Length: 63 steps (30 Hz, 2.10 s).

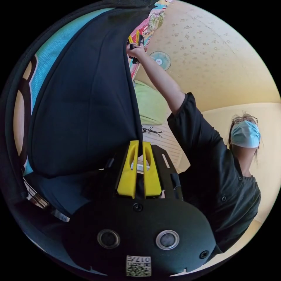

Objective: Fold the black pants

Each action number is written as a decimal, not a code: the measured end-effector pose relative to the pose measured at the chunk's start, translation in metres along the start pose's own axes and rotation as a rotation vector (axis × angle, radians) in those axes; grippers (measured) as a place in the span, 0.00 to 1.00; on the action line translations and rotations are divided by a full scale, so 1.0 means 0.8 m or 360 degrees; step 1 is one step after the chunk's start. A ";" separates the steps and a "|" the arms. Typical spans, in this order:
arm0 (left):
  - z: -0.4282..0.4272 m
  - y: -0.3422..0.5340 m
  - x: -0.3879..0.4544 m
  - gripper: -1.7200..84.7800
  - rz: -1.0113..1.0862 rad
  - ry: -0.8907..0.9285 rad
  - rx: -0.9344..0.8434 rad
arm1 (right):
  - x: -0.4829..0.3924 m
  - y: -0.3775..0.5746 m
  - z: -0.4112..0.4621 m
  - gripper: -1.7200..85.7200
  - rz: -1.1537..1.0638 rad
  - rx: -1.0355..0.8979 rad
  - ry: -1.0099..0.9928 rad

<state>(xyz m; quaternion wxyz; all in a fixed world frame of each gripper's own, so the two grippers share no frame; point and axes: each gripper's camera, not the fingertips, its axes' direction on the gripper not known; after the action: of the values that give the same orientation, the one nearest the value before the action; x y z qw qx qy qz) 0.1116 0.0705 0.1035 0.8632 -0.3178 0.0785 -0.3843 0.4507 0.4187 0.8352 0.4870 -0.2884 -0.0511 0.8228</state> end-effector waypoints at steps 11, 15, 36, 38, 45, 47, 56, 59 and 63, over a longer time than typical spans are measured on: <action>-0.168 0.046 0.015 0.04 0.0040 0.0895 0.0637 | -0.164 -0.011 0.173 0.05 -0.0415 0.0005 -0.0419; -0.236 0.074 0.021 0.04 -0.0005 0.0790 0.0868 | -0.203 -0.002 0.310 0.06 -0.0494 -0.0172 -0.0244; -0.311 0.022 0.096 0.14 -0.0037 -0.0987 0.0583 | 0.059 0.507 0.268 0.19 -0.0481 -0.0857 0.0742; -0.290 -0.014 0.090 0.15 0.0008 -0.1050 0.0425 | 0.114 0.595 0.265 0.20 -0.0275 -0.0863 0.0585; -0.147 -0.048 0.012 0.08 -0.0066 -0.1083 -0.0287 | 0.154 0.697 0.292 0.08 -0.0063 -0.1009 0.0237; -0.102 -0.029 0.002 0.08 -0.0054 -0.1169 -0.0516 | 0.130 0.712 0.260 0.07 -0.0249 -0.1143 0.0424; 0.057 0.046 -0.065 0.10 -0.0038 -0.1619 -0.1115 | 0.208 0.774 0.159 0.11 -0.0074 -0.1245 0.0737; 0.041 0.015 -0.038 0.10 0.0142 -0.1501 -0.0807 | 0.211 0.713 0.141 0.13 -0.0138 -0.0934 0.0596; -0.019 -0.037 -0.007 0.12 0.0222 -0.1400 -0.0191 | 0.208 0.619 0.149 0.16 -0.0265 -0.0673 0.0418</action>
<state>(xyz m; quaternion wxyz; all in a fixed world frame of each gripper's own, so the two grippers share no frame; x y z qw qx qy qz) 0.0837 0.0526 0.1090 0.8184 -0.4944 -0.2525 -0.1483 -0.0535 0.3226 0.6828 0.4845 -0.4828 -0.1818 0.7064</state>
